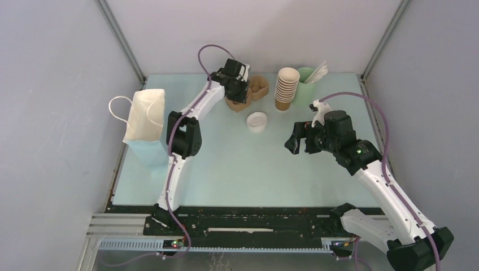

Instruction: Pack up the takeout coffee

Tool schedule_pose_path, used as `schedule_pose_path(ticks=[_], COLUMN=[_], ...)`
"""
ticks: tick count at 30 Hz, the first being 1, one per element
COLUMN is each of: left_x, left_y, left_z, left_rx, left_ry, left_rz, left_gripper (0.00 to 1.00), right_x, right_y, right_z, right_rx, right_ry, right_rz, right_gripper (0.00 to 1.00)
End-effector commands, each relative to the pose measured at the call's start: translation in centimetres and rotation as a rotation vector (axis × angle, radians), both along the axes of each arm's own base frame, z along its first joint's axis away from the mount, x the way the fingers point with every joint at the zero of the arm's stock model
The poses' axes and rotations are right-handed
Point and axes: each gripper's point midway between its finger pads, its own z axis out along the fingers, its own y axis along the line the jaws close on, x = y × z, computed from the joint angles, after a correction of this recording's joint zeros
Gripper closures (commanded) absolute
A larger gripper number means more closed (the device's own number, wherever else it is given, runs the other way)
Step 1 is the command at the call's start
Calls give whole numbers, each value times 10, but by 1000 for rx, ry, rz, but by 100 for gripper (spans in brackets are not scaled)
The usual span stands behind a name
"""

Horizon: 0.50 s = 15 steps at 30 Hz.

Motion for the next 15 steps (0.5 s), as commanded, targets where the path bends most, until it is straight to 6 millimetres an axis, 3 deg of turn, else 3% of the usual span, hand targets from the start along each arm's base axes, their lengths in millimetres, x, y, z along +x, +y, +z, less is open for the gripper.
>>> schedule_pose_path(ticks=[1, 6, 10, 15], left_x=[4, 3, 3, 3], left_y=[-10, -10, -10, -10], left_z=[8, 3, 10, 30], left_rx=[-34, -31, -36, -50], left_ry=[-23, -10, -20, -52], left_rz=[-13, -23, -24, -20], left_gripper=[60, 67, 75, 95], right_x=[2, 2, 2, 2], right_y=[3, 5, 5, 6], right_z=[6, 6, 6, 6], right_rx=[3, 5, 6, 7], right_ry=[-35, -32, -34, -32], right_rz=[22, 28, 29, 33], right_gripper=[1, 1, 1, 2])
